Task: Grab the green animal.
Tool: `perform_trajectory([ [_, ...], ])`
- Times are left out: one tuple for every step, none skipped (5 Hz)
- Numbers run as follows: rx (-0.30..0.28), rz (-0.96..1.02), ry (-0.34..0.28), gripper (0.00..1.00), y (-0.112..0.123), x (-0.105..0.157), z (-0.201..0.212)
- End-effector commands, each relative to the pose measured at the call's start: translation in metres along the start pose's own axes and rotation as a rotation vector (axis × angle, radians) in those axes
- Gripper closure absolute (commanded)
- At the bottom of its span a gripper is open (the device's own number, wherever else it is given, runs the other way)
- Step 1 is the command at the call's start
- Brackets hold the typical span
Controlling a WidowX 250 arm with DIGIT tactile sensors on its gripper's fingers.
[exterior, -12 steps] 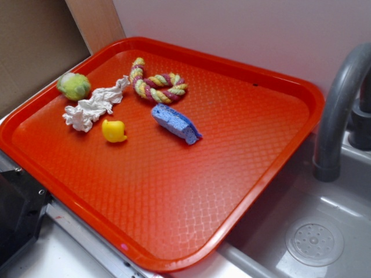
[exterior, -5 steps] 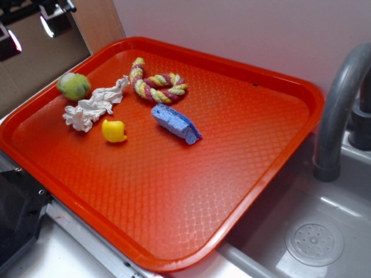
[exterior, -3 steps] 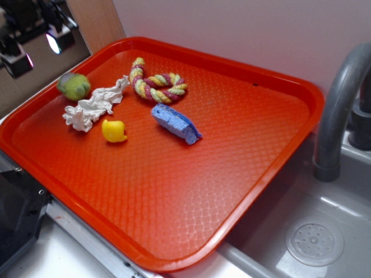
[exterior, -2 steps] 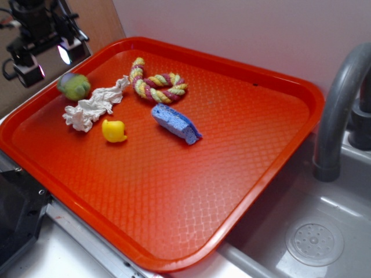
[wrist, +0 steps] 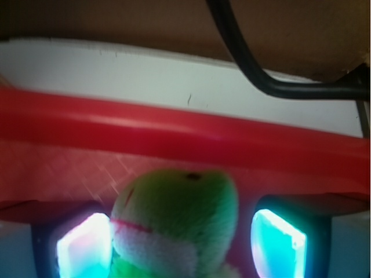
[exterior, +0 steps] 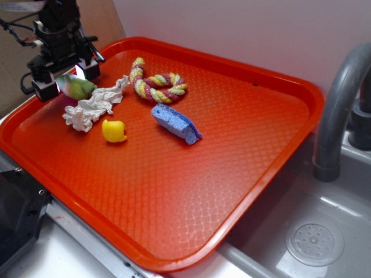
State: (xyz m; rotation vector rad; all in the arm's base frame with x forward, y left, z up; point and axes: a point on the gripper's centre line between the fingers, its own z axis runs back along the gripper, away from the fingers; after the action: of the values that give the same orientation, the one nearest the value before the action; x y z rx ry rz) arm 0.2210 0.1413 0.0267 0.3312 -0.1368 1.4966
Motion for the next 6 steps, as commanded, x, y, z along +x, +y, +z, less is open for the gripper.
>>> perform_trajectory([
  [-0.062,-0.037,-0.04,1.0,0.021,-0.009,0.007],
  [-0.08,-0.125,-0.05,1.0,0.025,-0.008,0.017],
  [-0.179,-0.36,-0.028,1.0,0.02,-0.003,0.054],
  [-0.321,-0.581,-0.031,1.0,0.013,-0.005,0.109],
  [-0.393,-0.824,0.06,1.0,0.01,-0.019,0.165],
  [-0.474,-1.057,-0.023,1.0,0.029,-0.047,0.211],
])
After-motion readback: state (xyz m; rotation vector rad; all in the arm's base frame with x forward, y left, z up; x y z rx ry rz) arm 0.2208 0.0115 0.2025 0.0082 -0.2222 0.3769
